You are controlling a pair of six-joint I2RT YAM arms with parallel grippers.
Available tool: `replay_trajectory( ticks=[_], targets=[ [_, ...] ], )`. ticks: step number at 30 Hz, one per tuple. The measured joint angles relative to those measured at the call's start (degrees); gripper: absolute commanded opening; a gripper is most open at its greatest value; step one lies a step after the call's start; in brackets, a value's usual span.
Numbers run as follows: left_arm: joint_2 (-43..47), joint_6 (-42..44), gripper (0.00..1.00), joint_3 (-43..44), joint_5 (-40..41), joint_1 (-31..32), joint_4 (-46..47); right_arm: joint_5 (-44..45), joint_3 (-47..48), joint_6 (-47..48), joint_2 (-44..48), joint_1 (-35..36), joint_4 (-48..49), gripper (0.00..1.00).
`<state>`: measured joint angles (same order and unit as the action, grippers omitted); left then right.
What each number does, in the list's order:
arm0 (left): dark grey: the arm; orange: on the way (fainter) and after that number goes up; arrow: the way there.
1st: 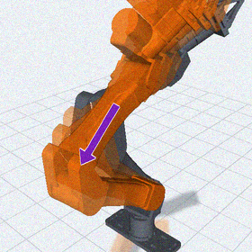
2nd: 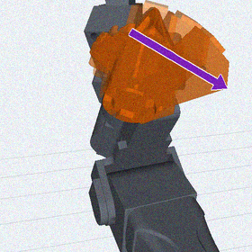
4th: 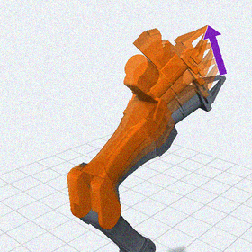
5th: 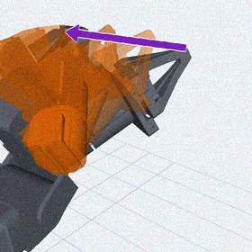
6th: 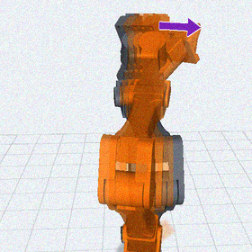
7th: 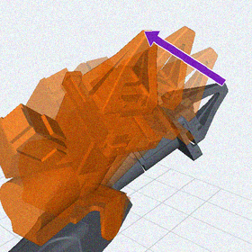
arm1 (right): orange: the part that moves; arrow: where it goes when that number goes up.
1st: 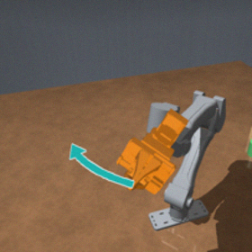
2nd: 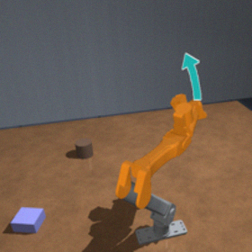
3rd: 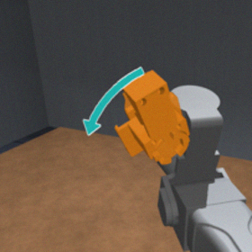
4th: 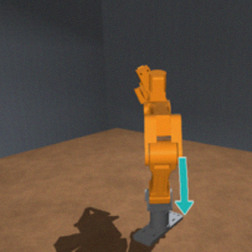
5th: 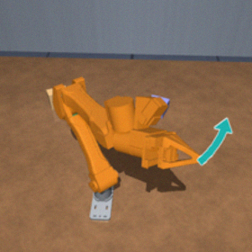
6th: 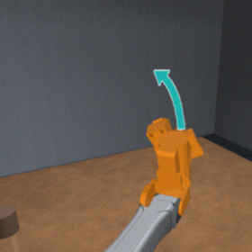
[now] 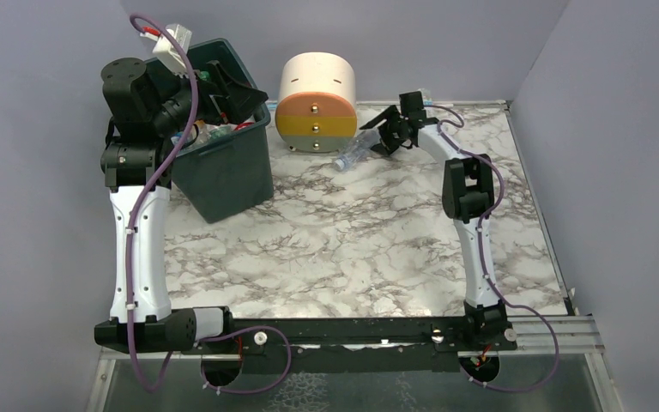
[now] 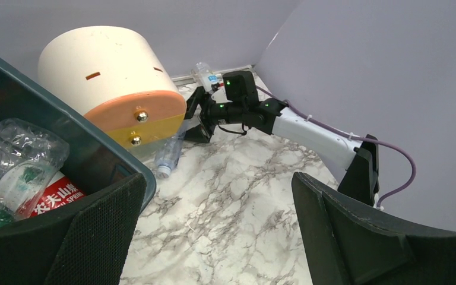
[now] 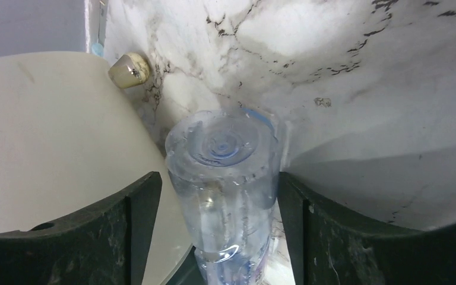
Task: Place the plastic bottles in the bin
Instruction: Pick up the plastic bottle at the center of the board.
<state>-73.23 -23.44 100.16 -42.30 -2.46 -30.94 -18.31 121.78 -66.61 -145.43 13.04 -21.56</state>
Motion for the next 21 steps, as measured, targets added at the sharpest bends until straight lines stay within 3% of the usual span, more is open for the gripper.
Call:
replay_trajectory(
  ticks=[10,21],
  targets=[
    [0.00,-0.33,0.99,0.00,-0.37,1.60,0.02,-1.42,-3.78,0.68,0.20,-0.07,5.53,0.45],
    [-0.07,-0.59,0.99,0.00,-0.33,6.32,0.02,0.33,-20.55,3.96,10.12,0.31,12.13,0.35]
  ],
)
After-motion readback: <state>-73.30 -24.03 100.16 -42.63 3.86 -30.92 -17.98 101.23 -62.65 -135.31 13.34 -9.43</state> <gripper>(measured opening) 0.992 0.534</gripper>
